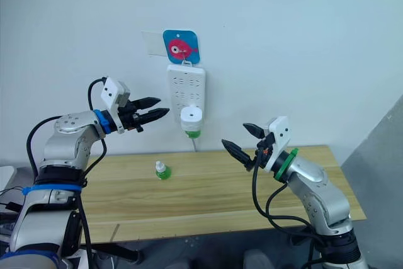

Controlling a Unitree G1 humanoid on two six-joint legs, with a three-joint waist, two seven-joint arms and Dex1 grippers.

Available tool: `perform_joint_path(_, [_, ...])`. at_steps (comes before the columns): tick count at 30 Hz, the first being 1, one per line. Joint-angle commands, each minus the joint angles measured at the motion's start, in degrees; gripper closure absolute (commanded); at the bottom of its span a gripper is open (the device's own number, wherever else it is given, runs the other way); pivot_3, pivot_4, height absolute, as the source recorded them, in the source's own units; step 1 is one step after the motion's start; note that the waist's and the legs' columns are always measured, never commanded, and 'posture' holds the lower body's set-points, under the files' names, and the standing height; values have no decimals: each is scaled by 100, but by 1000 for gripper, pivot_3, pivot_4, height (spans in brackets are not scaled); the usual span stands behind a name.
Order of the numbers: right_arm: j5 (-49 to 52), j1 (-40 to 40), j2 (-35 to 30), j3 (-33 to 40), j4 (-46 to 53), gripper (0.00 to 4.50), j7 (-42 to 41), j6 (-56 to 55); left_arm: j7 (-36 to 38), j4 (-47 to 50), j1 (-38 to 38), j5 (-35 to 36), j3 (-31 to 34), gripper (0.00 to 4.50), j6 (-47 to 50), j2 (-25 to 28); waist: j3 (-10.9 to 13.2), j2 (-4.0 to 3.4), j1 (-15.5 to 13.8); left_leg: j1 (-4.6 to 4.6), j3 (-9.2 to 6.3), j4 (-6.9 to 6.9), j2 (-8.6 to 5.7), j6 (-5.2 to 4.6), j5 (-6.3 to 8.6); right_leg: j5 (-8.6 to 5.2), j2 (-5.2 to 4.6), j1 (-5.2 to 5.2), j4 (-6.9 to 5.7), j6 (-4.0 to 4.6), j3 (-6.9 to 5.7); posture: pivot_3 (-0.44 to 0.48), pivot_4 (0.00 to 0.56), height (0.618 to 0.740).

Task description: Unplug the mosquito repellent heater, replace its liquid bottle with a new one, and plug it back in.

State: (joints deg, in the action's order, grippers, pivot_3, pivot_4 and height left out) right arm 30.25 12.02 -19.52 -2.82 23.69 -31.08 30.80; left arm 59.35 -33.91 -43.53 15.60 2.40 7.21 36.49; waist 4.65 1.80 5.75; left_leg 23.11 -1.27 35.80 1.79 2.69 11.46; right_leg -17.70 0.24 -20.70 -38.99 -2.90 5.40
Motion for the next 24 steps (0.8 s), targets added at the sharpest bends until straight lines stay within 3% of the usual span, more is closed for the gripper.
perform_joint_path(1, [62,2,-20,139,242,0,33,-55,128,-606,-490,-261,-81,2172,-469,-63,0,1,12,5,1,1,0,0,0,1,0,-6,0,-2,1,-124,38,740])
perform_joint_path(6, [28,-63,19,144,249,0,104,-89,3,-1903,-1151,-707,-178,2172,-1122,-222,-2,2,69,76,-7,21,0,-1,-1,9,7,-69,-6,-15,-2,-134,32,740])
perform_joint_path(11, [44,-90,17,158,271,0,144,-94,108,-2642,-1601,-907,-180,2172,-1467,-378,-1,3,98,86,-7,19,0,-1,0,10,6,-76,-4,-16,-2,-145,30,740])
perform_joint_path(19, [32,-99,40,152,239,0,165,-120,394,-3204,-2052,-1152,-203,2172,-1691,-615,-1,7,82,87,-14,20,0,-1,-1,10,7,-72,-4,-16,-14,-150,35,740])
perform_joint_path(24, [17,-108,68,125,249,0,178,-113,994,-3156,-2178,-1060,-148,2172,-1534,-747,0,7,96,92,-13,19,0,-1,0,10,7,-75,-3,-16,-13,-149,41,740])
